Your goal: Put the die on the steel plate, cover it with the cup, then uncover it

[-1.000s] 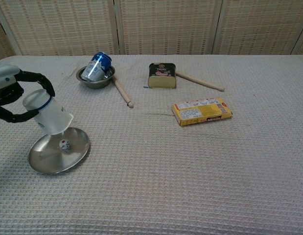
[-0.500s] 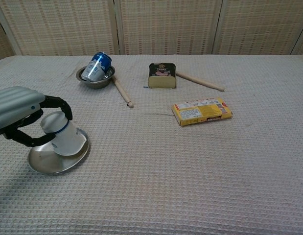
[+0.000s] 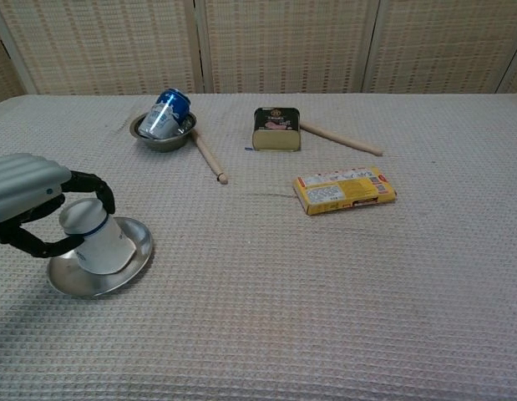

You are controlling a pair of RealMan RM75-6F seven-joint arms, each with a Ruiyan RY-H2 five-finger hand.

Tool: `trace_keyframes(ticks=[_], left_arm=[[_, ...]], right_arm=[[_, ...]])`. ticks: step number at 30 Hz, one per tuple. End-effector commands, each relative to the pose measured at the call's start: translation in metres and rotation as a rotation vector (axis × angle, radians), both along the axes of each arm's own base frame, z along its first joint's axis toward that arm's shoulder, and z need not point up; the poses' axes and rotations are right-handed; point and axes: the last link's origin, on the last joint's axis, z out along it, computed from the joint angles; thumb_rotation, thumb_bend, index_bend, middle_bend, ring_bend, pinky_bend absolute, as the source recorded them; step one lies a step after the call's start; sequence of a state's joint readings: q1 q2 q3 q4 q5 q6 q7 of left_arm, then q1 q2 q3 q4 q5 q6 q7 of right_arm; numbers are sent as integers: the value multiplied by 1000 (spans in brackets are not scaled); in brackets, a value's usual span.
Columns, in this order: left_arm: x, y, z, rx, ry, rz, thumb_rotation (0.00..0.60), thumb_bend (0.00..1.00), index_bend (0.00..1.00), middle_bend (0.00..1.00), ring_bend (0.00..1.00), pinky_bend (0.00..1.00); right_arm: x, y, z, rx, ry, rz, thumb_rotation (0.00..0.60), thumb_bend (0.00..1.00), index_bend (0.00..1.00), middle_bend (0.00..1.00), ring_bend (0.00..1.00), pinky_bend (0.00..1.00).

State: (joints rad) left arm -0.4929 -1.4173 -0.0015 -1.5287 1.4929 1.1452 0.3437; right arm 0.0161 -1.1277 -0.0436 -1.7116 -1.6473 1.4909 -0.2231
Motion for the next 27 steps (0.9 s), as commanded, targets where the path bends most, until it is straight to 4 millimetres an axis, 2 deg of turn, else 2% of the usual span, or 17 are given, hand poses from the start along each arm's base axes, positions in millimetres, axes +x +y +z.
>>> trace_keyframes(ticks=[1, 6, 12, 27], left_arm=[[-1, -7, 5, -19, 4, 4, 600, 526, 537, 717, 852, 1000], [-3, -14, 10, -78, -7, 31, 600, 536, 536, 718, 852, 1000], [-4, -12, 13, -99, -10, 44, 600, 536, 537, 719, 852, 1000], [1, 15, 5, 76, 25, -2, 600, 519, 537, 718, 854, 1000]], right_arm=[[0, 0, -1, 2, 1, -1, 600, 178, 0, 0, 0, 0], [0, 0, -1, 2, 4, 0, 600, 178, 0, 0, 0, 0], [0, 0, -2, 2, 5, -4, 600, 178, 0, 0, 0, 0], [-1, 0, -2, 7, 8, -13, 600, 178, 0, 0, 0, 0]])
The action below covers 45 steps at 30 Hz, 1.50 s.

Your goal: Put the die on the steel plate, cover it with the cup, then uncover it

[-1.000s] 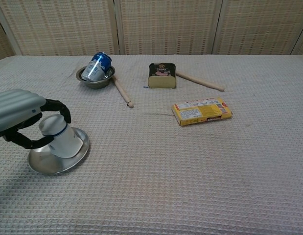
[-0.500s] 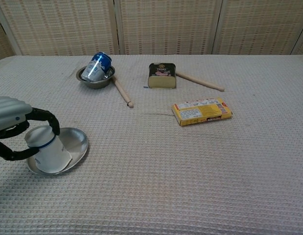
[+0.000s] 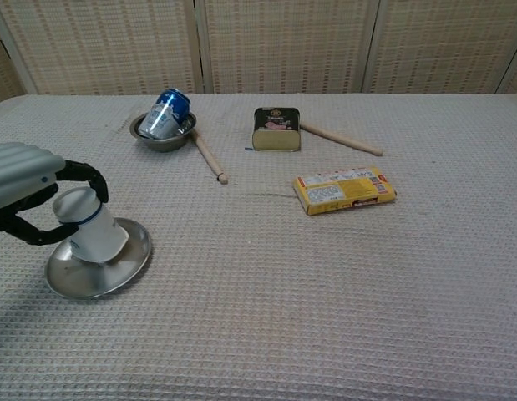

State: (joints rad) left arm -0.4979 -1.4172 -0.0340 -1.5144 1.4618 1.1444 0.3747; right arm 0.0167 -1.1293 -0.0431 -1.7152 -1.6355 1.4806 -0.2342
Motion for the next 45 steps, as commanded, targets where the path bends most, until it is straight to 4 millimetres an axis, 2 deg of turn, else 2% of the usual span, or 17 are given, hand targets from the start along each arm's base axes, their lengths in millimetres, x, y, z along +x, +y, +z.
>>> trace_keyframes(ticks=[1, 8, 16, 23, 28, 40, 45], left_arm=[[3, 4, -2, 38, 9, -17, 600, 519, 537, 718, 854, 1000], [4, 3, -3, 57, 14, -24, 600, 519, 537, 718, 854, 1000], [-2, -11, -1, -43, 18, 26, 600, 521, 543, 726, 854, 1000], [0, -25, 7, -115, 5, 21, 600, 527, 539, 722, 854, 1000], [0, -27, 9, -136, 30, 13, 600, 535, 536, 719, 854, 1000], [1, 1, 1, 20, 49, -12, 600, 533, 539, 723, 854, 1000], [0, 10, -4, 34, 55, 1, 600, 535, 542, 725, 856, 1000]], right_arm=[[0, 0, 0, 3, 0, -1, 600, 178, 0, 0, 0, 0], [0, 1, 1, 3, -3, 2, 600, 178, 0, 0, 0, 0], [2, 3, 2, -1, -5, 8, 600, 179, 0, 0, 0, 0], [1, 2, 1, 3, -1, 6, 600, 178, 0, 0, 0, 0], [1, 1, 0, 3, 2, 5, 600, 178, 0, 0, 0, 0], [0, 1, -1, 11, 5, -1, 600, 178, 0, 0, 0, 0], [0, 1, 0, 11, 3, -3, 600, 178, 0, 0, 0, 0]])
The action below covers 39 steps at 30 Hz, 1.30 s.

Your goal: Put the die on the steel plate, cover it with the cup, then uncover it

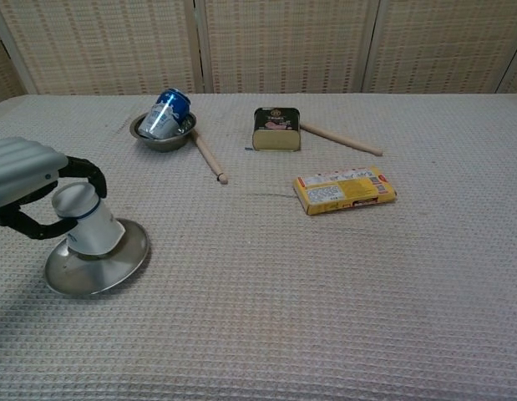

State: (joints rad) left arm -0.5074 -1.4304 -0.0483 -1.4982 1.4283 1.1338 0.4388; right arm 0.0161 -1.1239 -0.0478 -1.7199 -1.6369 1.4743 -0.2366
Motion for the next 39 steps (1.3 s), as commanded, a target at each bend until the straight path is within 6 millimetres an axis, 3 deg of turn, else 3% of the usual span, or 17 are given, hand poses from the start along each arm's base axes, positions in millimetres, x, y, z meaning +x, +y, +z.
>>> trace_keyframes(ticks=[1, 9, 19, 30, 33, 39], left_arm=[[3, 3, -3, 10, 3, -8, 600, 534, 542, 724, 856, 1000], [4, -7, -4, -33, -8, -9, 600, 533, 541, 723, 856, 1000], [-3, -34, 12, -141, -11, 35, 600, 535, 545, 728, 855, 1000], [-7, -22, 28, 6, -36, 6, 600, 534, 514, 700, 855, 1000], [-18, -16, 42, 89, -31, 25, 600, 533, 495, 675, 855, 1000], [-63, 0, 61, 191, 7, 182, 600, 534, 489, 663, 855, 1000]], right_arm=[[0, 0, 0, -1, 0, -1, 600, 178, 0, 0, 0, 0], [0, 0, 1, -1, -1, -2, 600, 178, 0, 0, 0, 0], [0, 0, -1, 2, 3, 1, 600, 178, 0, 0, 0, 0], [1, 1, 0, -5, 3, 5, 600, 178, 0, 0, 0, 0], [0, 1, 0, -1, 3, 4, 600, 178, 0, 0, 0, 0], [1, 2, 0, -3, 2, 8, 600, 178, 0, 0, 0, 0]])
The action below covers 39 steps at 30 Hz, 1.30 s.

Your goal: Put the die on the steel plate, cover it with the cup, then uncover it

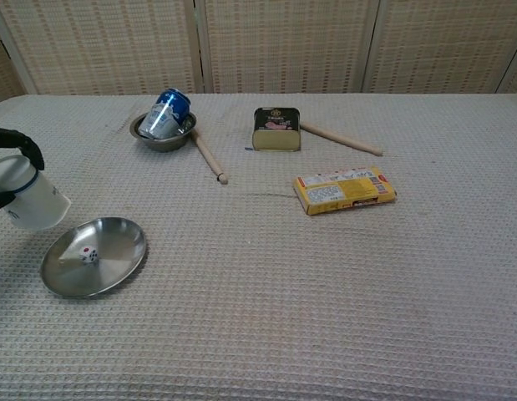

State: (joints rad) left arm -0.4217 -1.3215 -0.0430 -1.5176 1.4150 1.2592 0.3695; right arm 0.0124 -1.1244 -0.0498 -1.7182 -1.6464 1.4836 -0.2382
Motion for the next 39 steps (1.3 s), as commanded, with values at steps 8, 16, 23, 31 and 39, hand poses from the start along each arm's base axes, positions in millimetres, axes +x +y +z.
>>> trace_keyframes(ticks=[8, 16, 23, 31, 39], left_arm=[[-48, 18, -2, 3, 37, 172, 600, 532, 453, 634, 855, 1000], [-41, 15, -6, -54, -3, 164, 600, 399, 42, 175, 840, 1000], [-35, 7, 1, -50, -47, 141, 600, 354, 0, 0, 835, 1000], [-33, -7, 13, -11, -72, 122, 600, 340, 0, 0, 584, 849], [-58, -103, 52, 159, -244, -1, 600, 344, 0, 0, 0, 91]], right_arm=[[1, 1, -2, 4, 4, -1, 600, 178, 0, 0, 0, 0], [0, 0, -3, 5, 5, -6, 600, 178, 0, 0, 0, 0], [0, 0, -3, 10, 5, -5, 600, 178, 0, 0, 0, 0], [1, 1, -2, 5, 5, -2, 600, 178, 0, 0, 0, 0], [-1, -2, 8, -65, 6, 0, 600, 178, 0, 0, 0, 0]])
